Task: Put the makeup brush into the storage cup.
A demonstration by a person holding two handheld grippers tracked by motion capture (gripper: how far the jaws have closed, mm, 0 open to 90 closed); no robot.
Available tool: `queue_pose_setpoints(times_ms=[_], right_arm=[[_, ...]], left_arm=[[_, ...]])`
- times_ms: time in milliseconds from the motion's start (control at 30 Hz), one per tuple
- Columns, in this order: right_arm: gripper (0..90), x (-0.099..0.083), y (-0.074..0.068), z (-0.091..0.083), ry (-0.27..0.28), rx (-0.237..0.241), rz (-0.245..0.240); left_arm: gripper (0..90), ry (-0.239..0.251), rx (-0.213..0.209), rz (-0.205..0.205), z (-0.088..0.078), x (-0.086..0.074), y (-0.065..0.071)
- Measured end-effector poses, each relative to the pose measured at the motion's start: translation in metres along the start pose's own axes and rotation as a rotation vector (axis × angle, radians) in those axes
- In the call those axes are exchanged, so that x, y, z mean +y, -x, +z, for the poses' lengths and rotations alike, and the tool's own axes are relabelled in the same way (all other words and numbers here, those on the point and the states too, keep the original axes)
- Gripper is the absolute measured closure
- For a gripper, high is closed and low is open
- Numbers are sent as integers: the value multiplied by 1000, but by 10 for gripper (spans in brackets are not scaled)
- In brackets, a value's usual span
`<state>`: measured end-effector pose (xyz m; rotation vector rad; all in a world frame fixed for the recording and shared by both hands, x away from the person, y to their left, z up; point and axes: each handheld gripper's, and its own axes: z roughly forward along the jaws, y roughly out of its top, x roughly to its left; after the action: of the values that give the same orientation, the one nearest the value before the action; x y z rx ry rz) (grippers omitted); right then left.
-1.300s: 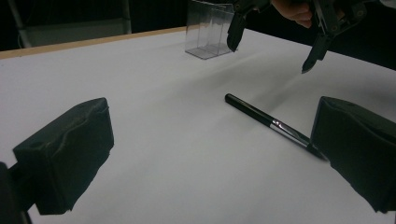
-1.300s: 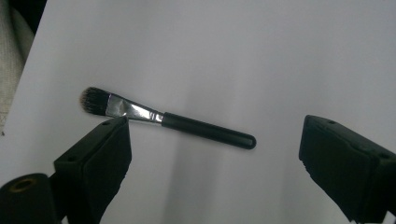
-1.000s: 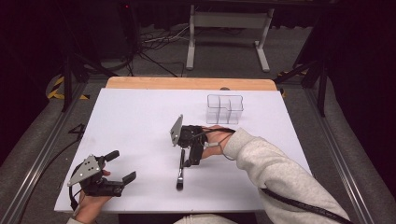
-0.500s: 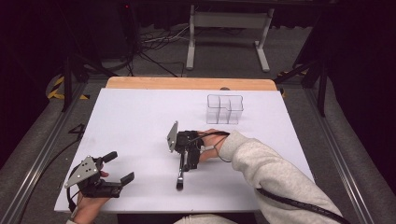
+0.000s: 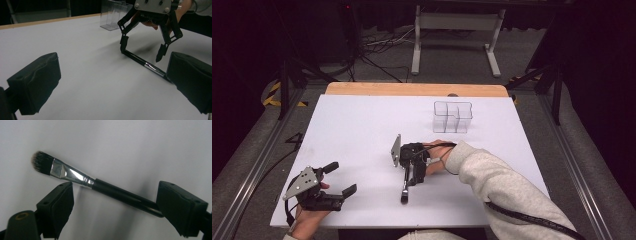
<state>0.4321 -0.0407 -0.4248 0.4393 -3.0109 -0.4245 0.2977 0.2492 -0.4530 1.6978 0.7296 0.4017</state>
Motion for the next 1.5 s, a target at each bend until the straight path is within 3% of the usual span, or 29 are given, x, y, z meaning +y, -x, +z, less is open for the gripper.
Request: queue_pose_setpoints(times_ms=[267, 467, 533, 633, 767, 1167, 1500], right_arm=[[188, 1, -1, 2, -26, -1, -18], [308, 3, -4, 4, -72, -6, -67], [406, 4, -6, 4, -81, -13, -83], [624, 6, -8, 1, -105, -6, -114], [786, 10, -12, 1, -140, 0, -152], [794, 12, -15, -3, -155, -25, -158], [796, 10, -16, -27, -81, -79, -132]], left_arm=[[3, -5, 4, 0, 0, 0, 0], [3, -4, 5, 0, 0, 0, 0], [3, -2, 6, -2, 0, 0, 0], [3, -4, 6, 0, 0, 0, -1], [2, -2, 7, -1, 1, -1, 0], [3, 1, 4, -9, 0, -1, -1], [3, -3, 1, -4, 1, -1, -1]])
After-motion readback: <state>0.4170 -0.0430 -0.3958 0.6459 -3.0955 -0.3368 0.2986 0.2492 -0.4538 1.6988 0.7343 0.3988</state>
